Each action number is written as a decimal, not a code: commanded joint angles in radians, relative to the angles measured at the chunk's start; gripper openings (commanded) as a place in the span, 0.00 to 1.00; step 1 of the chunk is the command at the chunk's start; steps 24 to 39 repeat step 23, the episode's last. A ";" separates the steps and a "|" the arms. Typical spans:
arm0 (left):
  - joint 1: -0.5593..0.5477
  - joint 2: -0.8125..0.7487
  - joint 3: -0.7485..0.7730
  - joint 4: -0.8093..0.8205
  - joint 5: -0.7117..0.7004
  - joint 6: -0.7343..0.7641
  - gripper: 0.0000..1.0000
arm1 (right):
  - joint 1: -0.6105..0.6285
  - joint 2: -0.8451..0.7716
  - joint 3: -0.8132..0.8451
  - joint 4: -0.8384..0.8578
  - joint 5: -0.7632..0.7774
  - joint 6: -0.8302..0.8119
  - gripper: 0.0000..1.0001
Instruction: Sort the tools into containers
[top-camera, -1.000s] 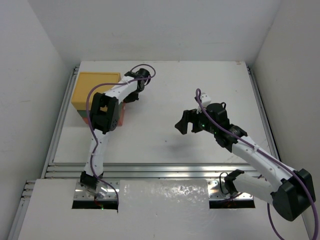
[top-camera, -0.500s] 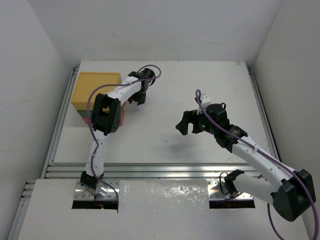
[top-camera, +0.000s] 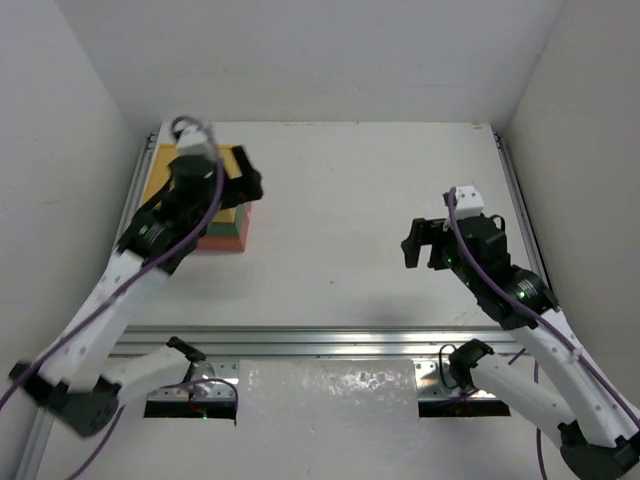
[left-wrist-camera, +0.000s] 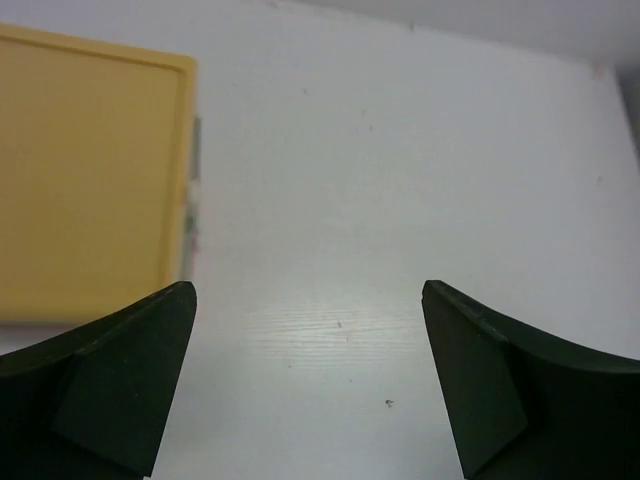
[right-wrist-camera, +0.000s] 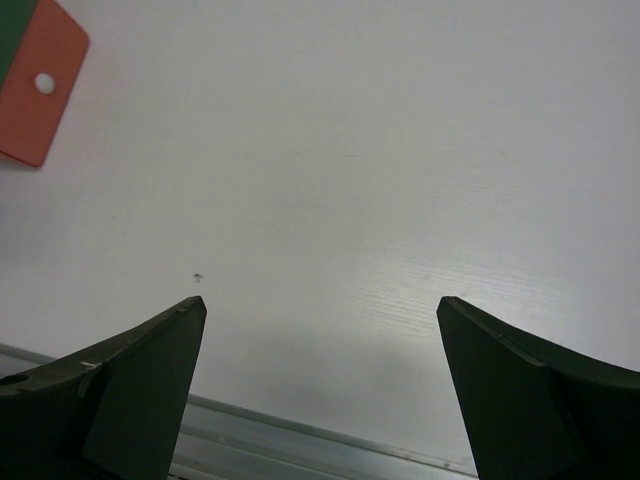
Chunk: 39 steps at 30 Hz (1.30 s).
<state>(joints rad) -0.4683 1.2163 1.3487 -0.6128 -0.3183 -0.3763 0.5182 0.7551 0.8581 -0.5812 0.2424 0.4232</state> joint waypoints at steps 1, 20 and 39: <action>0.014 -0.211 -0.209 0.047 -0.155 -0.053 0.98 | -0.007 -0.037 0.039 -0.172 0.115 -0.050 0.99; 0.019 -0.758 -0.517 -0.028 -0.421 -0.110 1.00 | -0.006 -0.165 -0.027 -0.256 0.159 -0.015 0.99; 0.019 -0.745 -0.511 -0.045 -0.427 -0.121 1.00 | -0.007 -0.154 -0.041 -0.255 0.179 -0.001 0.99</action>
